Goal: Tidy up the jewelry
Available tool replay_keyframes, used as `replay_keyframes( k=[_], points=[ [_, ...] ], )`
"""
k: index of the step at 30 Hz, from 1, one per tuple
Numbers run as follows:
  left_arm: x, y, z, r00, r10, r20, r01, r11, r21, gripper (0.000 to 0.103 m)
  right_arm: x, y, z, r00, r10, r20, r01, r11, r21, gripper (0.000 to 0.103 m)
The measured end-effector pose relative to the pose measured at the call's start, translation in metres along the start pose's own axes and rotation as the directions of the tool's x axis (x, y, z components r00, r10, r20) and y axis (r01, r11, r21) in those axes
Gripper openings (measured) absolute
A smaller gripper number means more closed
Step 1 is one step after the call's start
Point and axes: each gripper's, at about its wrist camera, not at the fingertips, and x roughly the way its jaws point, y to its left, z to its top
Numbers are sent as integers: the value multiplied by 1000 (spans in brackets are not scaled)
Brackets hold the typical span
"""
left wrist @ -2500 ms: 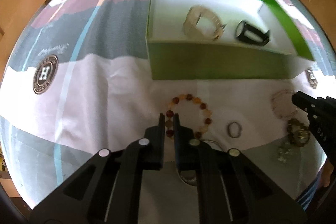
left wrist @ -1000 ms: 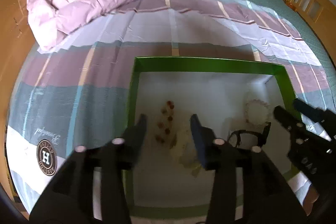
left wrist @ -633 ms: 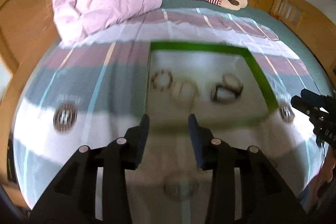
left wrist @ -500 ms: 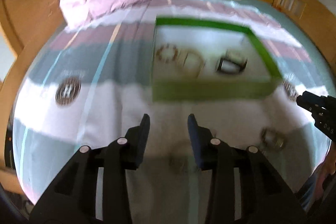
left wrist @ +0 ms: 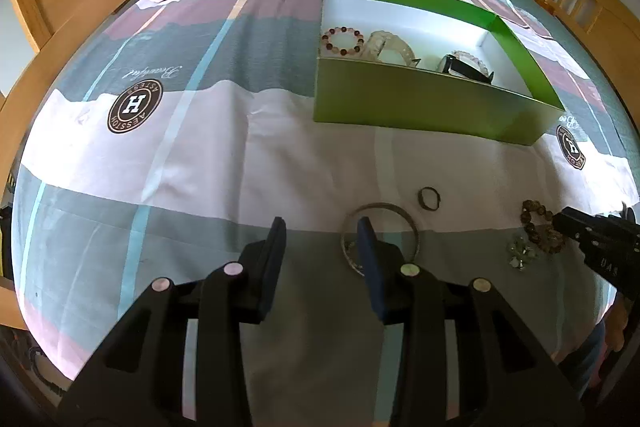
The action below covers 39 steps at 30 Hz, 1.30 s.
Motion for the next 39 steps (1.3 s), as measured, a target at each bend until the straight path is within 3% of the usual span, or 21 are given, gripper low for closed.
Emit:
replay_keyframes(
  k=[2,5,9,12,21,30,35,37,39],
  points=[
    [0,-2,0,1000,-5,1,5,1000,5,37,-9,3,6,999,23,38,-23,1000,-2,23],
    [1,-5,1,1000,-4,-1,4,1000,11,37,-17,-9,14,998,-28,63,26,999,35,23],
    [2,-5,0,1000,-1,-11,1,1000,10,39,-22,-35,11,993,-106,45,101,990,99,23],
    [4,-6,-3,1000,-9,-16,10,1000,13,39,-21,-41,1,994,-104,24,101,990,100,23],
    [10,-11,-7,999,-3,-34,4,1000,25,45,2,-16,-4,996,-82,-27,83,996,41,25],
    [9,-11,-7,999,15,-34,-13,999,46,51,26,9,3,985,-164,-56,160,985,-63,25],
    [7,-21,-8,999,2,-32,1,997,72,54,10,9,2,988,-152,-24,151,988,-40,25],
    [4,-25,-9,1000,-8,-26,10,996,92,56,-6,11,1,995,-103,5,103,994,-40,25],
    [5,-28,-10,1000,-9,-24,11,995,104,58,-13,20,-2,998,-62,8,63,996,-65,33]
  ],
)
